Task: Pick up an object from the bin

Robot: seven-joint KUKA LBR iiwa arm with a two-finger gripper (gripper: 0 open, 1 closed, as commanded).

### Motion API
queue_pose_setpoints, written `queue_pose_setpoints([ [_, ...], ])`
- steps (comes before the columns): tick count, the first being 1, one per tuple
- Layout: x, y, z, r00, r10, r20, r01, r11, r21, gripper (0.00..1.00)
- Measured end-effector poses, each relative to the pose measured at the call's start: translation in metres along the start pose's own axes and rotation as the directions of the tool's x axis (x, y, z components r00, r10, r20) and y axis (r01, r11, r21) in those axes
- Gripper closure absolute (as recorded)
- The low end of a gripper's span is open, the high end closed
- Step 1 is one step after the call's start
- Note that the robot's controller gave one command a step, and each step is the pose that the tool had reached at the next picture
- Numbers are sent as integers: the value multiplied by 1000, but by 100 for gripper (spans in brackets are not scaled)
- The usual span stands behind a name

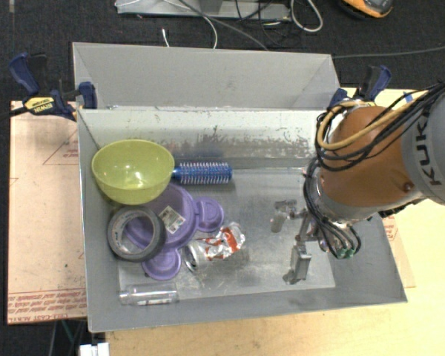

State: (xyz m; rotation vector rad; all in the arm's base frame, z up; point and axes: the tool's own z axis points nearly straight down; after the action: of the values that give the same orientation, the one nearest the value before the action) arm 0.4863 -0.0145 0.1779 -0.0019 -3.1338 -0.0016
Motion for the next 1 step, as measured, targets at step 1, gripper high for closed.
queue_pose_setpoints([
  [1, -2, 0, -4, 1000, -1, 8, 1, 1000, 0, 0],
])
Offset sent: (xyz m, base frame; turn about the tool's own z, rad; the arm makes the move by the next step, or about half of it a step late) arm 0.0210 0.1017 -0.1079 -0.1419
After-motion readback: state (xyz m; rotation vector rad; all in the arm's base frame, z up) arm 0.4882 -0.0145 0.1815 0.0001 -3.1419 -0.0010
